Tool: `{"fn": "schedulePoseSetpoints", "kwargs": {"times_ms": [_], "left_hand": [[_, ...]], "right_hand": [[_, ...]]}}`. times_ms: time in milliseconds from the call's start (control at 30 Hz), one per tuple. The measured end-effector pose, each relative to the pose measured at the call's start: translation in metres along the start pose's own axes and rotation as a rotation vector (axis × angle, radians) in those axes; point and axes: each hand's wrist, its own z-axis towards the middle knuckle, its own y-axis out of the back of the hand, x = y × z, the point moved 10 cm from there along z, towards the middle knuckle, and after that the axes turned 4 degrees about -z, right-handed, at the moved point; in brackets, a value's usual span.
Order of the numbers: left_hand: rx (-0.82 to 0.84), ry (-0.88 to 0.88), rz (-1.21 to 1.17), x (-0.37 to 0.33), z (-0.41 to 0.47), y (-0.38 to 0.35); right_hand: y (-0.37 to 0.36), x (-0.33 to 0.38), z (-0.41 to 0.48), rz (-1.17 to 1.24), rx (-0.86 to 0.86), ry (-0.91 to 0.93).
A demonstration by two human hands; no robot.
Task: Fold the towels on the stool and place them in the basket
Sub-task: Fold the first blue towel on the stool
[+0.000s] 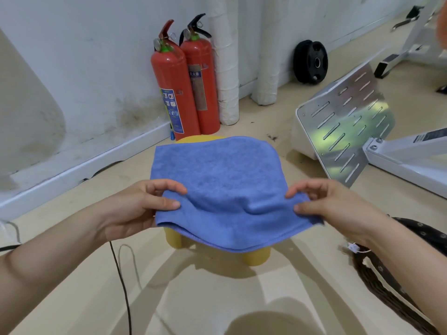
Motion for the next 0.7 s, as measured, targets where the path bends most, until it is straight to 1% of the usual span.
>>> {"fn": "schedulePoseSetpoints", "kwargs": {"times_ms": [67, 133, 200, 300, 400, 433, 500, 567, 600, 700], "left_hand": [[-0.023, -0.063, -0.025, -0.019, -0.001, -0.019], [-0.078, -0.136, -0.059, -0.035, -0.001, -0.039], [-0.101, -0.214, -0.103, -0.047, -0.001, -0.058], [-0.086, -0.312, -0.206, -0.063, -0.004, -0.075], [0.009, -0.393, -0.241, -0.077, -0.011, -0.082], [0.033, -0.438, -0.186, -0.084, -0.014, -0.083], [-0.008, -0.582, 0.056, -0.101, -0.026, -0.080], [-0.160, -0.730, 0.297, -0.121, -0.038, -0.075], [-0.244, -0.782, 0.359, -0.130, -0.043, -0.070], [-0.427, -0.882, 0.402, -0.154, -0.053, -0.054]], "right_hand": [[-0.002, 0.027, 0.003, 0.179, -0.051, 0.035], [-0.021, 0.053, 0.005, 0.309, -0.019, 0.073], [-0.043, 0.077, 0.008, 0.294, 0.008, 0.133], [-0.067, 0.108, 0.011, 0.267, 0.017, 0.202], [-0.077, 0.129, 0.016, 0.300, 0.032, 0.218], [-0.077, 0.134, 0.020, 0.336, 0.037, 0.213], [-0.077, 0.145, 0.026, 0.382, 0.047, 0.195], [-0.081, 0.159, 0.034, 0.370, 0.099, 0.183], [-0.084, 0.166, 0.037, 0.350, 0.143, 0.179], [-0.094, 0.192, 0.046, 0.210, 0.267, 0.200]]}}
